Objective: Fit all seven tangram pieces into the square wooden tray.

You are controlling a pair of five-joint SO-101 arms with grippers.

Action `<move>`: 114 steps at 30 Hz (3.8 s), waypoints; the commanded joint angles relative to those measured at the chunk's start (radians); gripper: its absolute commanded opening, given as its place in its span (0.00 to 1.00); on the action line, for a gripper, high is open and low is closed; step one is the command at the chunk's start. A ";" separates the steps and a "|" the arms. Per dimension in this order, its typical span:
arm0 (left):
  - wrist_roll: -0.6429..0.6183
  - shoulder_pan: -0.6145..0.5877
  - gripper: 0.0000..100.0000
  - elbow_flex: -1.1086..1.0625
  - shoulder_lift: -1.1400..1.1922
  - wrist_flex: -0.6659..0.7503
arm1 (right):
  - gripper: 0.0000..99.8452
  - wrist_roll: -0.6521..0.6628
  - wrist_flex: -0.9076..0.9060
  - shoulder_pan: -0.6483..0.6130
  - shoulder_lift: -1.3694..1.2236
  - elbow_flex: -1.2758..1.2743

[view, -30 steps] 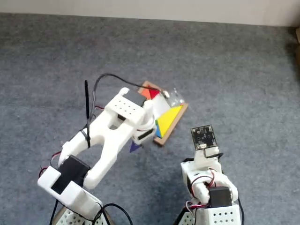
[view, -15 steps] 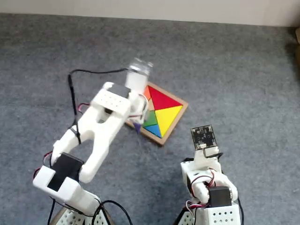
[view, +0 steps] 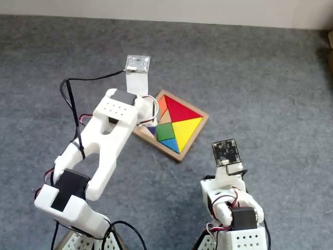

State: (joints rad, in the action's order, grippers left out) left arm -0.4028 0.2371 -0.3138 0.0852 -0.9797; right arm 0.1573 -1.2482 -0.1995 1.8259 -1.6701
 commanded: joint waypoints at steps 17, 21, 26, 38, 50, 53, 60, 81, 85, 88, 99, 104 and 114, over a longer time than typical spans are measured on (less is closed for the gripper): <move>0.026 0.001 0.25 0.045 -0.042 0.017 | 0.01 -0.003 -0.005 -0.007 0.015 -0.151; 0.026 -0.041 0.24 0.044 -0.042 0.017 | 0.01 -0.003 -0.005 -0.007 0.015 -0.151; 0.028 -0.084 0.06 0.044 -0.047 0.012 | 0.01 -0.003 -0.007 -0.007 0.016 -0.151; 0.071 -0.068 0.00 0.018 -0.059 -0.012 | 0.01 -0.003 -0.008 -0.013 0.019 -0.151; 0.072 -0.088 0.01 -0.338 -0.458 0.206 | 0.01 -0.003 -0.008 -0.127 0.021 -0.151; 0.150 -0.082 0.01 -0.441 -0.579 0.267 | 0.01 -0.003 -0.008 -0.127 0.021 -0.151; 0.285 -0.087 0.01 -0.690 -0.783 0.489 | 0.01 -0.003 -0.008 -0.127 0.021 -0.151; 0.483 -0.081 0.01 -1.136 -1.205 0.931 | 0.01 -0.003 -0.008 -0.325 0.019 -0.151; 0.508 -0.077 0.01 -1.187 -1.259 0.973 | 0.01 -0.003 -0.008 -0.455 0.018 -0.151; 0.508 -0.077 0.01 -1.204 -1.293 0.976 | 0.01 -0.003 -0.008 -0.515 0.018 -0.151; 0.509 -0.082 0.01 -1.297 -1.432 0.976 | 0.01 -0.003 -0.008 -0.599 0.019 -0.150; 0.509 -0.084 0.01 -1.392 -1.563 0.953 | 0.01 -0.003 -0.008 -0.631 0.021 -0.150; 0.509 -0.113 0.01 -1.391 -1.692 0.466 | 0.01 -0.003 -0.008 -0.642 0.021 -0.150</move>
State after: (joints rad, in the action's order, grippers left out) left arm 0.0974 0.1404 -1.6732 -1.5796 -0.3936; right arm 0.1573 -1.2513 -0.8332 1.8305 -1.6701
